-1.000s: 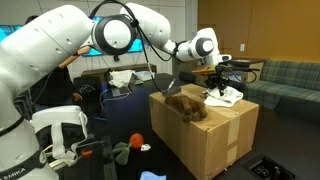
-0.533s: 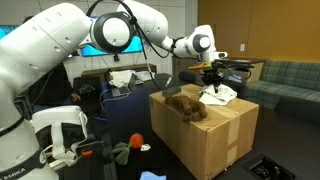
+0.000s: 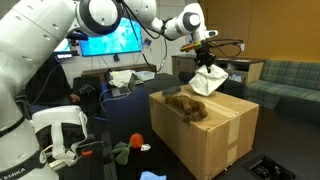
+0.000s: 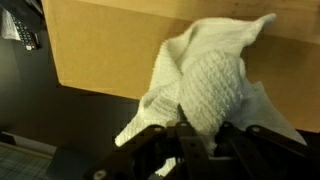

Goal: Put the objects on top of the box on to the table and the objects on the table on top of the box

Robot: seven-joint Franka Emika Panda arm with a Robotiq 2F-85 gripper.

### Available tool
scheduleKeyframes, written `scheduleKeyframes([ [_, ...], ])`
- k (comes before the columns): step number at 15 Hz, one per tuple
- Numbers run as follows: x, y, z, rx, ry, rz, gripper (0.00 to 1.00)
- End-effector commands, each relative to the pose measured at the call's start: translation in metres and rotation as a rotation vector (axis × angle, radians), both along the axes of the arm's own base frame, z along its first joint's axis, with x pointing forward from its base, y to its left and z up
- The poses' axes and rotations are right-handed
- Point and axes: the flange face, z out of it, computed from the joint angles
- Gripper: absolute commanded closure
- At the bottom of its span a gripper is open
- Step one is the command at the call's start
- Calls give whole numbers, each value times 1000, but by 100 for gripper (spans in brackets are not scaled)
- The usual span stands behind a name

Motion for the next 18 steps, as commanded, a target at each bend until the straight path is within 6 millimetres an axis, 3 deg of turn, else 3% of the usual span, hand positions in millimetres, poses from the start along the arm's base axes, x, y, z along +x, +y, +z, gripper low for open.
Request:
scheduleKeyframes([
  [1, -46, 12, 72, -9, 19, -47, 96],
  [6, -113, -5, 157, -1, 81, -111, 96],
  [7, -118, -32, 154, 2, 86, -123, 96],
  [9, -140, -59, 167, 14, 97, -144, 96],
  [11, -157, -94, 165, 26, 116, -184, 96],
  [14, -182, -145, 146, 25, 153, -237, 96],
  [18, -216, -208, 95, 36, 203, -282, 96],
])
